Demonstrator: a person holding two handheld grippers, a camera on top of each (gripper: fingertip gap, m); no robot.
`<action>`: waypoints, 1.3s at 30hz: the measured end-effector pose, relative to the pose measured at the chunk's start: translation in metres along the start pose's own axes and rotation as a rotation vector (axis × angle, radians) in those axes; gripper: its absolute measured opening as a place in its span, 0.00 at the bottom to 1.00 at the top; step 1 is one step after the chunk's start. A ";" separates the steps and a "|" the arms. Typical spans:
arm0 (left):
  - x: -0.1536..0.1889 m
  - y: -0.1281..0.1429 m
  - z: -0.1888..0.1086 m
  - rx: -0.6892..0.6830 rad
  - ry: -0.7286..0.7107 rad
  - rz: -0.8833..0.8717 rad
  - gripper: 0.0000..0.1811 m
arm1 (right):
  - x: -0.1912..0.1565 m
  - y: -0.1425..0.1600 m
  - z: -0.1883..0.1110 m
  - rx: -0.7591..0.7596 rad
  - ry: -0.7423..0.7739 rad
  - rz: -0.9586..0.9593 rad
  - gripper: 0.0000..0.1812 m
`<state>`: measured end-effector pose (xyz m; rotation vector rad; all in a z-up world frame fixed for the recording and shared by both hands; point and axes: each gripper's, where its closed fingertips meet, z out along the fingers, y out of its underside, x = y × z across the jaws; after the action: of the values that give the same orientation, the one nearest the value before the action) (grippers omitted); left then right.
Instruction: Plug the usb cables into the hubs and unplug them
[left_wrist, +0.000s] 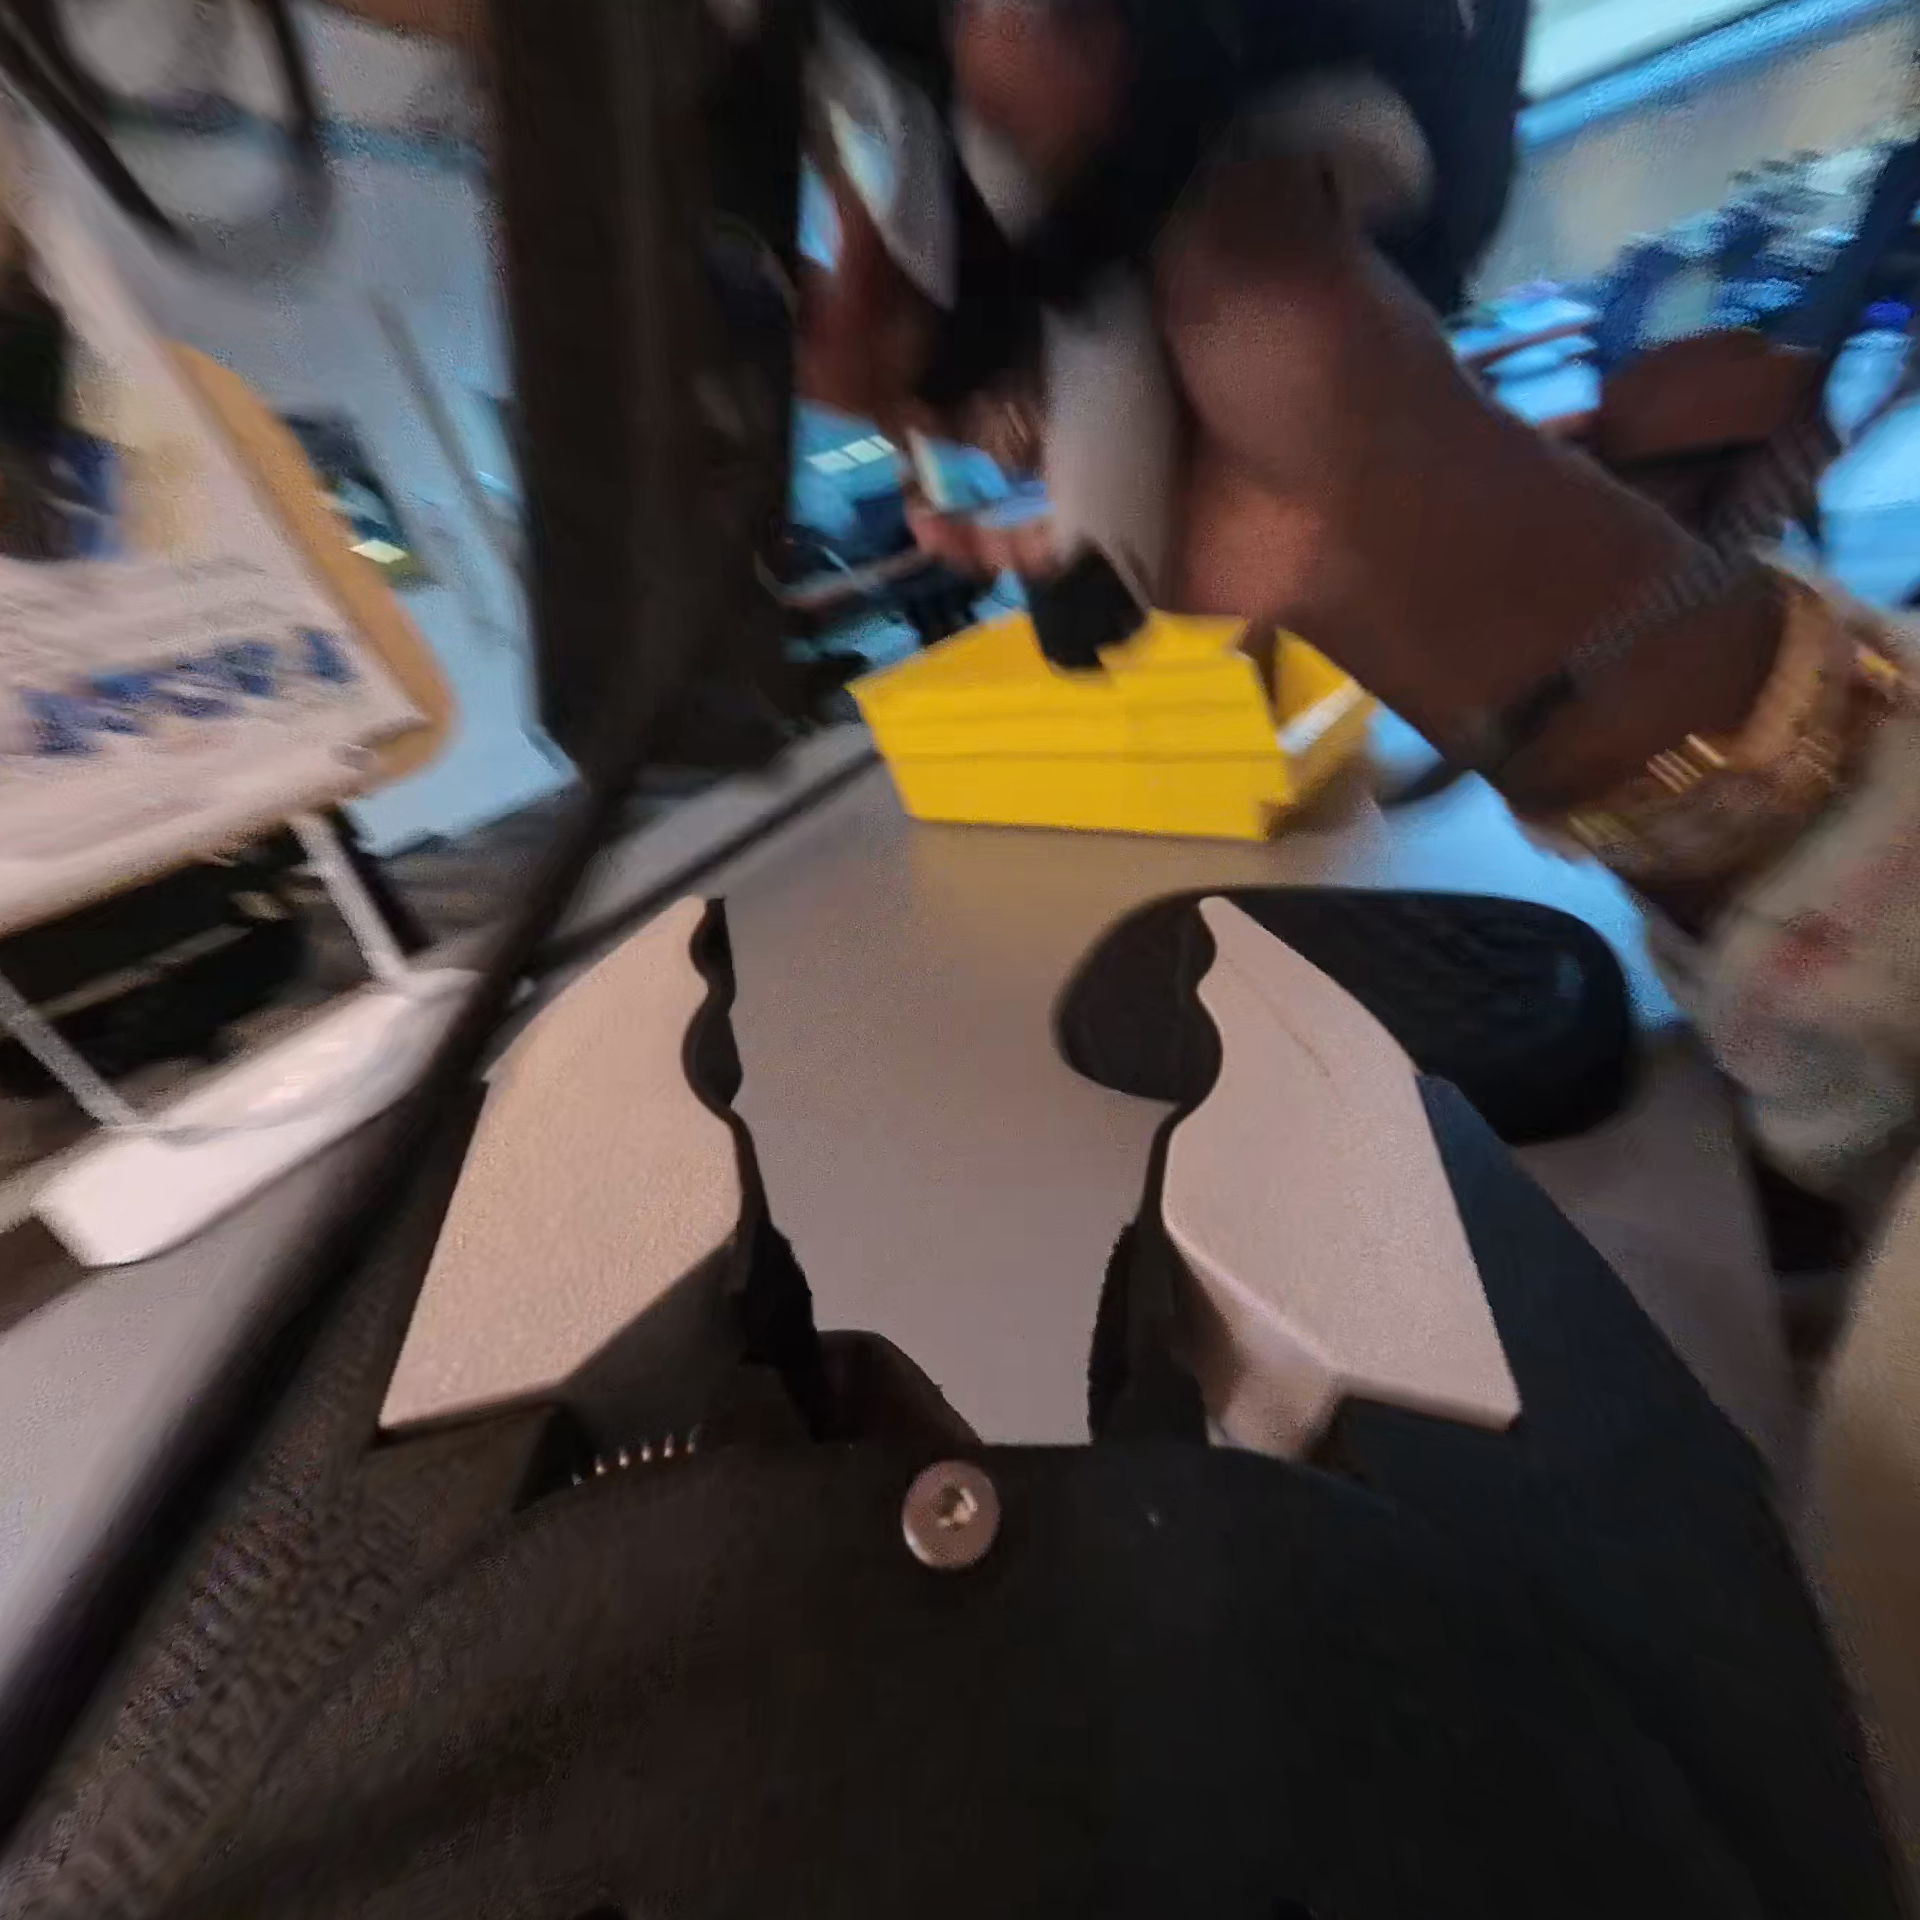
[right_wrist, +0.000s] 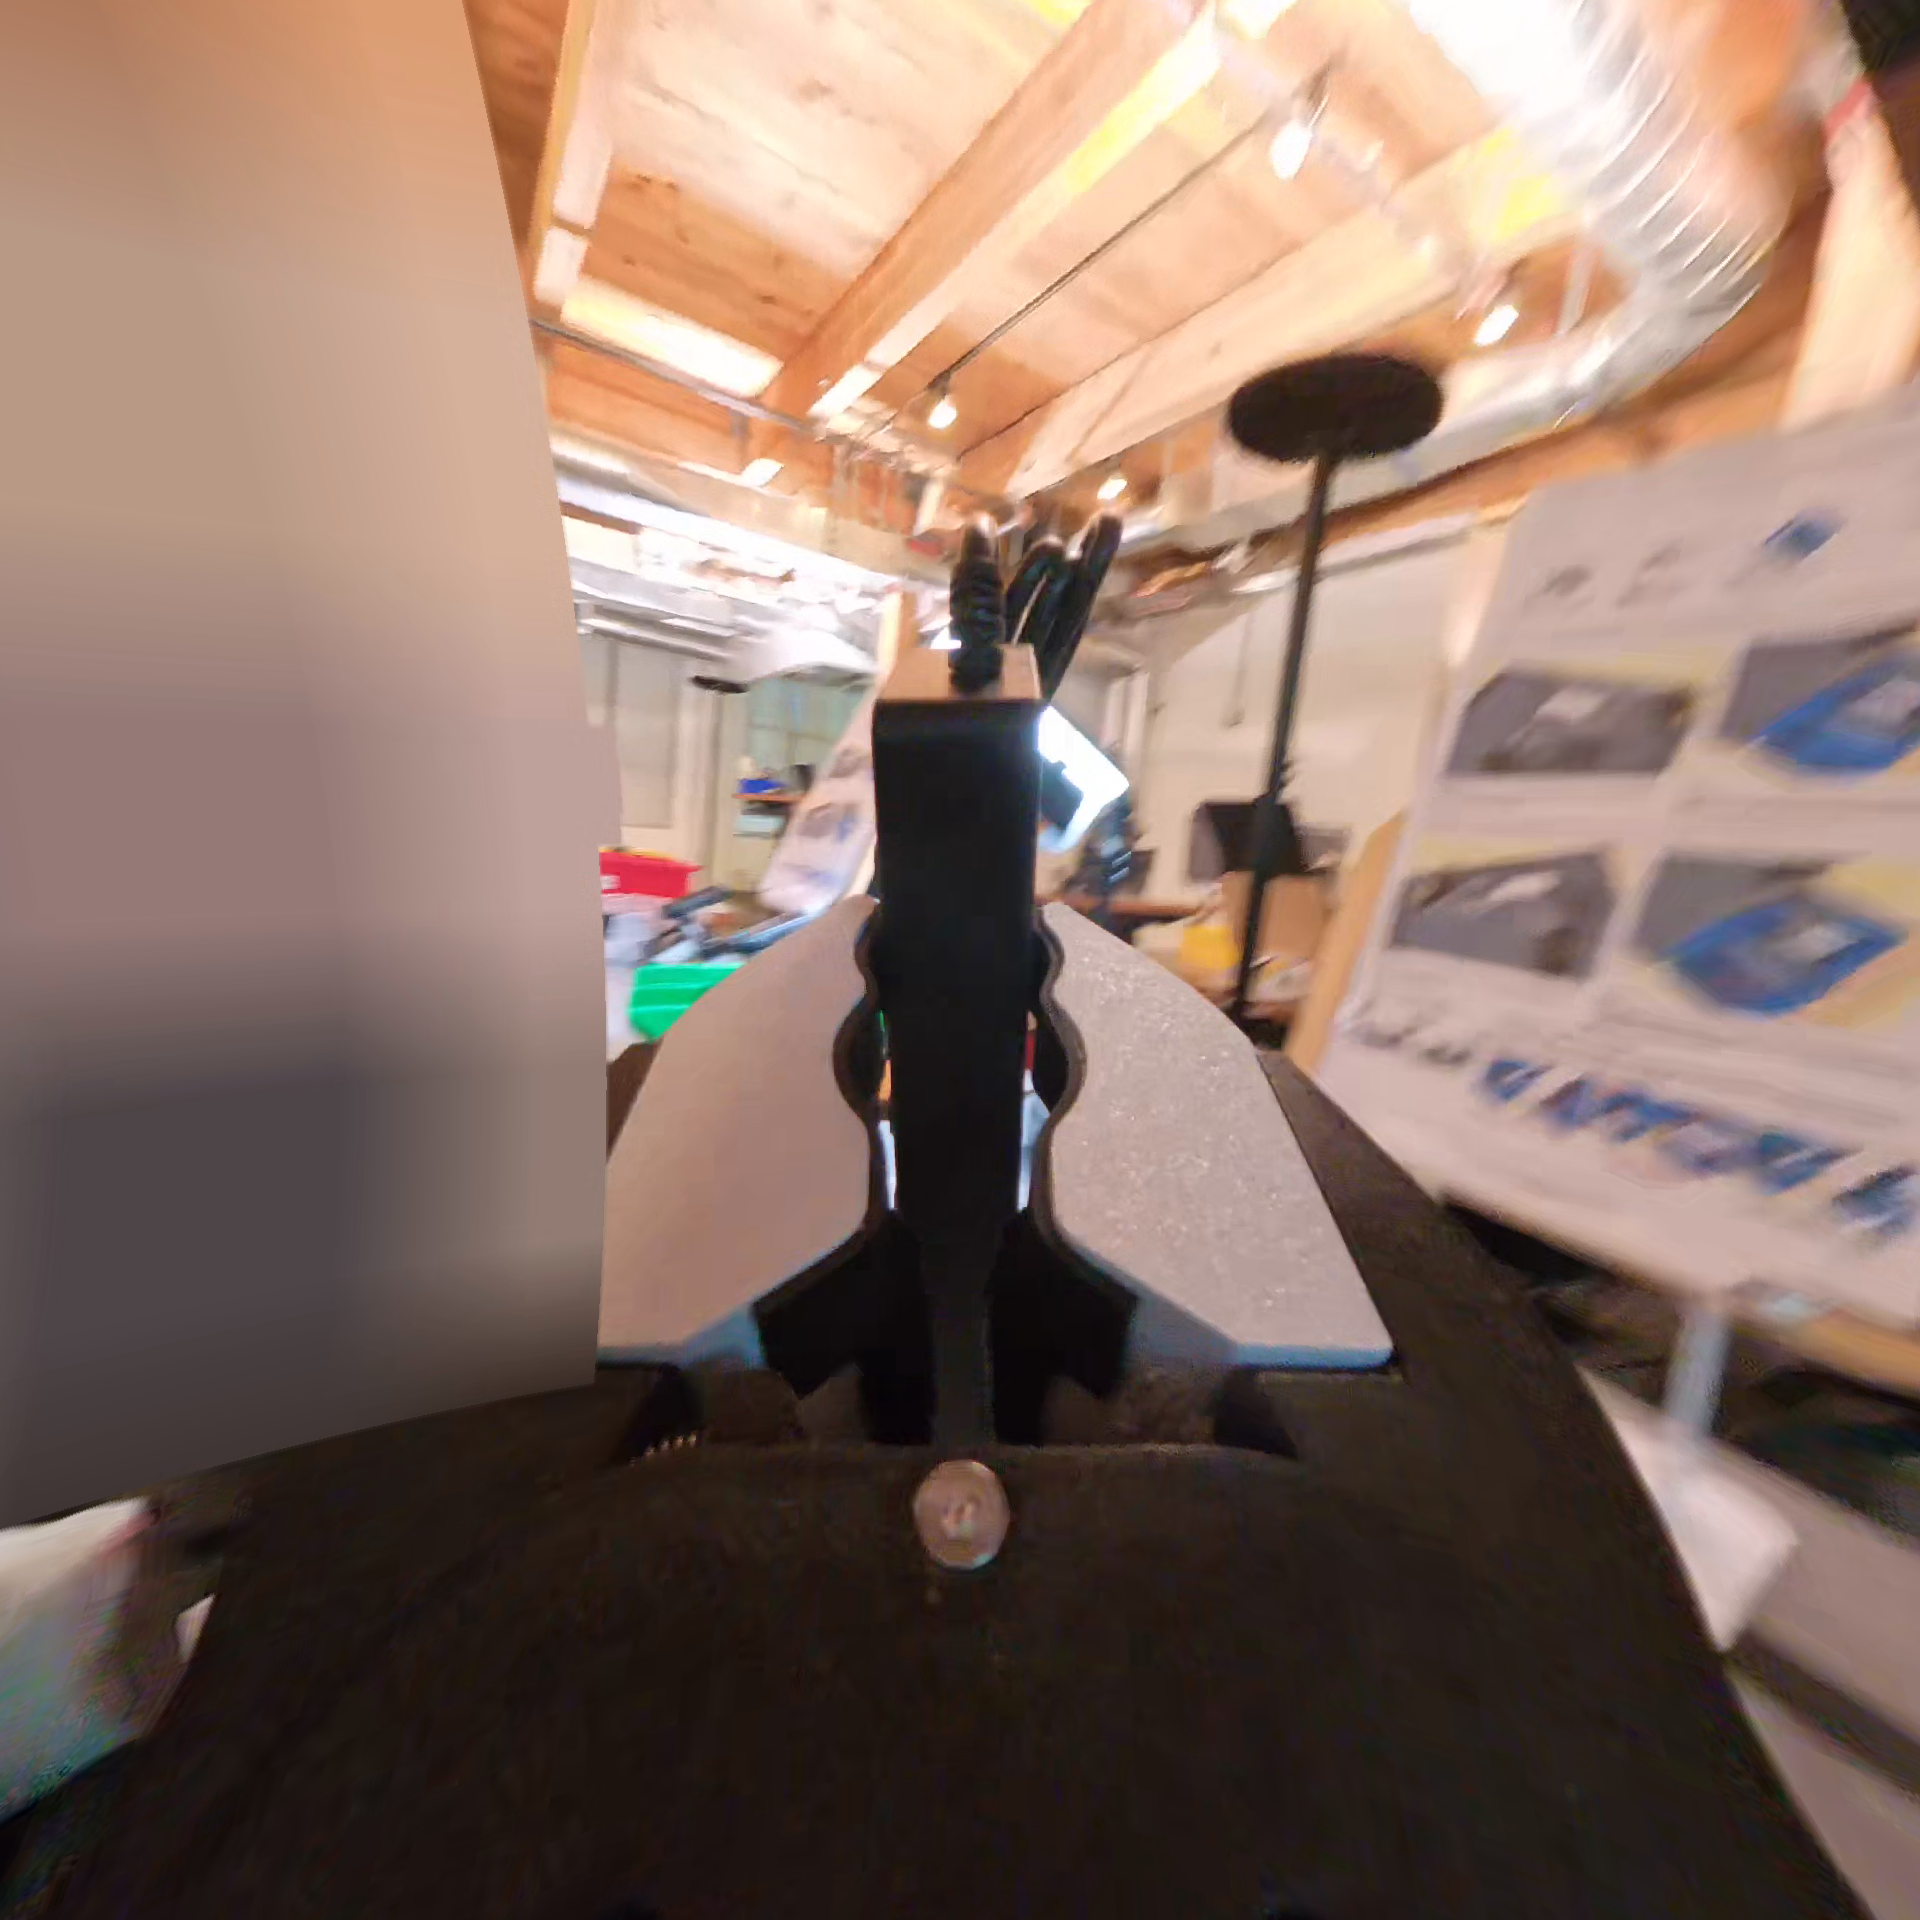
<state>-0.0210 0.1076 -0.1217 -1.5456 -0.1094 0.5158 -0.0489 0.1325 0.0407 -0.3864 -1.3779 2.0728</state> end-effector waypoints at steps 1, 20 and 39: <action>0.011 0.007 0.003 -0.029 0.059 -0.018 0.45 | 0.011 -0.019 -0.003 0.021 0.040 -0.070 0.15; 0.040 -0.003 -0.015 0.055 0.322 -0.046 0.32 | 0.280 -0.139 -0.207 -0.377 1.032 -0.643 0.14; 0.036 0.012 -0.012 -0.003 0.293 0.011 0.29 | 0.310 0.105 -0.313 -1.044 0.903 -0.212 0.14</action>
<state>0.0127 0.1096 -0.1431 -1.6087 0.1236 0.2931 -0.1505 0.5278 -0.1559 -1.3161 -1.6316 0.6390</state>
